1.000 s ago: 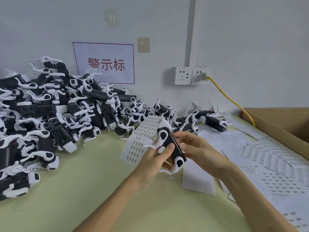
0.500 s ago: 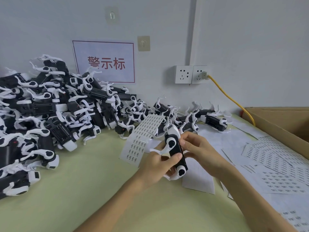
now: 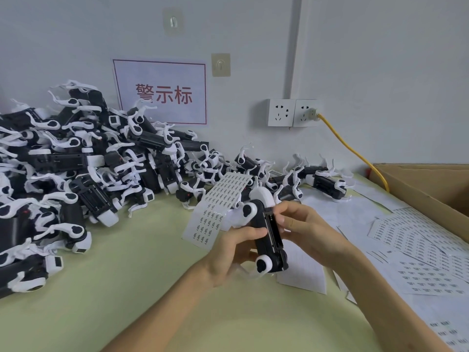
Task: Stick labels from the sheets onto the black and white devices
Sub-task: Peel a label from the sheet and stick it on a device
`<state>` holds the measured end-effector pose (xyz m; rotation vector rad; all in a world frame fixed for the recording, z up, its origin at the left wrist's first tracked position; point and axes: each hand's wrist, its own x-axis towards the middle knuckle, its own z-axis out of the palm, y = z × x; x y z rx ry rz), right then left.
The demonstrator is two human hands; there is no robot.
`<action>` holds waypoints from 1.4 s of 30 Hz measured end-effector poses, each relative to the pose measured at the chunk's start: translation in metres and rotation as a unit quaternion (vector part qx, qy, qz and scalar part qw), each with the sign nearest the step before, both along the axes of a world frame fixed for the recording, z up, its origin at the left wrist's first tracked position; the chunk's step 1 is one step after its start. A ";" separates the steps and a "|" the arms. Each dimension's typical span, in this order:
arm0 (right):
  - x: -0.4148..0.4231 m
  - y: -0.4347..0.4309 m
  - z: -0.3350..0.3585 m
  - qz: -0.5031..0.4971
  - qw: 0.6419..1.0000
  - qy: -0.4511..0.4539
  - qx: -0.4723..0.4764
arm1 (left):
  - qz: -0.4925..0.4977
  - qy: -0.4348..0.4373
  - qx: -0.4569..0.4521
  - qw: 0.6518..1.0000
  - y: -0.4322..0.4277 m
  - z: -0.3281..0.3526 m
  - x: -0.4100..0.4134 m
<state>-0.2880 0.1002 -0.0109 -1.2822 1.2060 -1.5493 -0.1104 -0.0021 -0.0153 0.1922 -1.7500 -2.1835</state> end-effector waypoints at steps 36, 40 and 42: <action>0.010 0.001 0.004 0.009 0.998 0.056 0.023 | 0.085 0.014 -0.010 0.996 -0.014 0.003 -0.006; 0.011 0.002 0.006 -0.011 0.999 0.005 0.031 | 0.194 0.056 0.013 0.979 -0.021 0.015 -0.001; 0.009 0.002 0.005 -0.033 0.999 -0.003 0.034 | 0.326 0.069 0.010 0.943 -0.034 0.015 0.002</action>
